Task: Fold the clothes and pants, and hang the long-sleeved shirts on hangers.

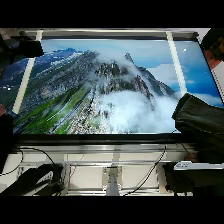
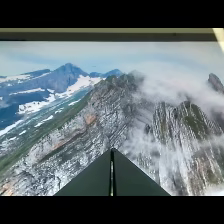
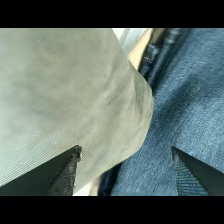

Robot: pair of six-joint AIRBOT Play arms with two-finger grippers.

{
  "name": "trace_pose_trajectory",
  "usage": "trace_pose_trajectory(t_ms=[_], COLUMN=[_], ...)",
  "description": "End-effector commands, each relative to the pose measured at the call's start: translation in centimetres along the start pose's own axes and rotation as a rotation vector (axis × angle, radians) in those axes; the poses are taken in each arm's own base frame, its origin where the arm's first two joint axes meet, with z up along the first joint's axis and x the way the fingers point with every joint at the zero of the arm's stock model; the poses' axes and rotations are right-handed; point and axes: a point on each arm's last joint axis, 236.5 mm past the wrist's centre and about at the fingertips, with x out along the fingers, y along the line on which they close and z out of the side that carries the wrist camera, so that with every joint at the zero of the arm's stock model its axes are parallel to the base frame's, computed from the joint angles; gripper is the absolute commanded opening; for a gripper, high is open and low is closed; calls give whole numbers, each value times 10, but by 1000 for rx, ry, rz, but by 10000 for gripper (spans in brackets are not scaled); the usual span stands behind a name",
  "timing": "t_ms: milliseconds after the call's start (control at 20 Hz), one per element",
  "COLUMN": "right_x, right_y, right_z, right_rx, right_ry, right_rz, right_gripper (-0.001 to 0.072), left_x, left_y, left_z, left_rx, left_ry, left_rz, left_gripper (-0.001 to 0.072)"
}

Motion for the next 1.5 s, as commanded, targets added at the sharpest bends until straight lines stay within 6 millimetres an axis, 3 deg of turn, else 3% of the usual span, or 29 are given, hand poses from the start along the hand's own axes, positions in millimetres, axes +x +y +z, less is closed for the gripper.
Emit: trace_pose_trajectory(t_ms=[0,100,250,350,550,750,1000,1450], right_x=[-54,-119,-227,-269,-286,-288,-292,-293], right_y=[31,96,197,250,317,345,357,359], right_z=[8,11,-24,-63,-141,-185,-220,-228], right_rx=[-1,-99,-318,-457,-732,-871,-949,-966], right_ry=[-85,-202,-337,-367,-401,-456,-442,-437], right_rz=[197,509,939,1090,1105,1059,1067,1073], right_gripper=[521,226,24,25,24,25,26,26], left_x=[0,0,0,0,0,0,0,0], left_y=[9,9,10,9,9,9,9,9], left_z=[0,0,0,0,0,0,0,0], left_rx=[29,34,34,34,34,33,34,34], left_ry=[1,1,1,1,1,1,1,1], left_rz=[36,40,40,40,40,40,40,40], left_gripper=[9,9,9,9,9,9,8,9])
